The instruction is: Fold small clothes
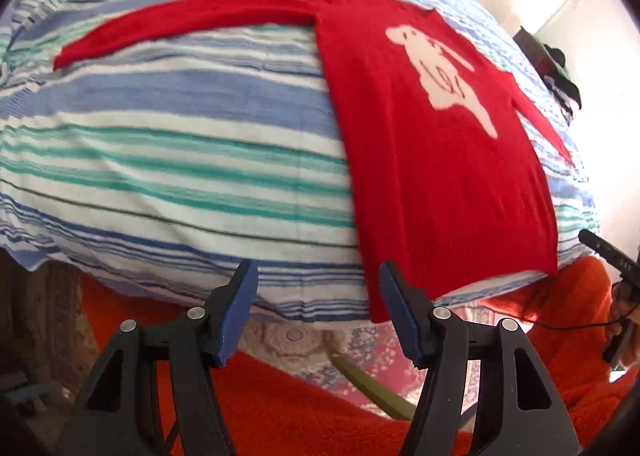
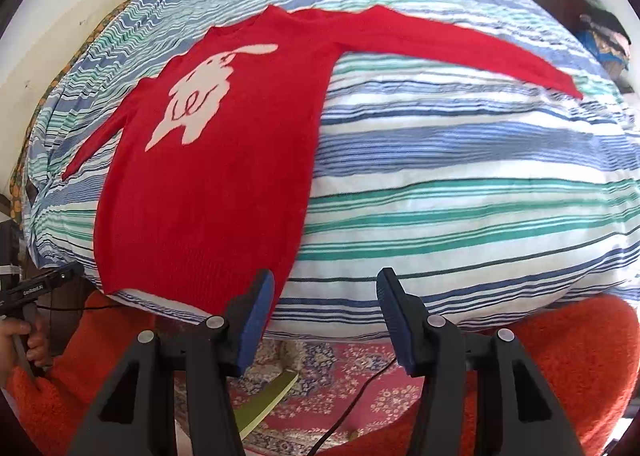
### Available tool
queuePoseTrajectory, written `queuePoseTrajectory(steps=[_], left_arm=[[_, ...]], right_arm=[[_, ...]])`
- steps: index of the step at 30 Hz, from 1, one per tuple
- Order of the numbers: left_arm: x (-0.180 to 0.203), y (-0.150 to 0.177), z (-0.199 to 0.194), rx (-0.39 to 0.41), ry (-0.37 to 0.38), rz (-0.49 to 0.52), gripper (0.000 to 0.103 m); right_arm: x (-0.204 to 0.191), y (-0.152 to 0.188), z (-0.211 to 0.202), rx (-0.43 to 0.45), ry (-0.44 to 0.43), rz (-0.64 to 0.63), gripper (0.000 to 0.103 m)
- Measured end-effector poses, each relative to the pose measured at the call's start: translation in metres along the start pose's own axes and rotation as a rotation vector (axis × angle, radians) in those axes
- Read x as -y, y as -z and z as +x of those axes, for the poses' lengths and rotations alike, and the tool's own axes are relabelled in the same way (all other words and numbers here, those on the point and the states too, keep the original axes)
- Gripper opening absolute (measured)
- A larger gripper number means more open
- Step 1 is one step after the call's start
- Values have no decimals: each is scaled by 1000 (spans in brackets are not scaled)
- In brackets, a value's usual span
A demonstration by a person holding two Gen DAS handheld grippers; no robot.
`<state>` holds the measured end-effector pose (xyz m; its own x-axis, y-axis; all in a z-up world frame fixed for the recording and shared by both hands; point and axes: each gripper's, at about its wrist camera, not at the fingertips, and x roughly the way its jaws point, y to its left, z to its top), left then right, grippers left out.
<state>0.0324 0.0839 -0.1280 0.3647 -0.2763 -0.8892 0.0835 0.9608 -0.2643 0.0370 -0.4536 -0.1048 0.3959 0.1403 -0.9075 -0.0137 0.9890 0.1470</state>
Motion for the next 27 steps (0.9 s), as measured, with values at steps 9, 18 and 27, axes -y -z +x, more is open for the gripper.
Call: queuePoseTrajectory(steps=[9,18,27], left_arm=[[74,-44,39,117,75,164,83],[77,10,84,-11,-59,267,95],[60,-5,48,119,-56,163,95]], right_arm=[[-63,-43,11,150,-129,-189,54],[-56,-1,71,-2,-133,-150,54],[-51,-10,57,21,-180,-88,54]])
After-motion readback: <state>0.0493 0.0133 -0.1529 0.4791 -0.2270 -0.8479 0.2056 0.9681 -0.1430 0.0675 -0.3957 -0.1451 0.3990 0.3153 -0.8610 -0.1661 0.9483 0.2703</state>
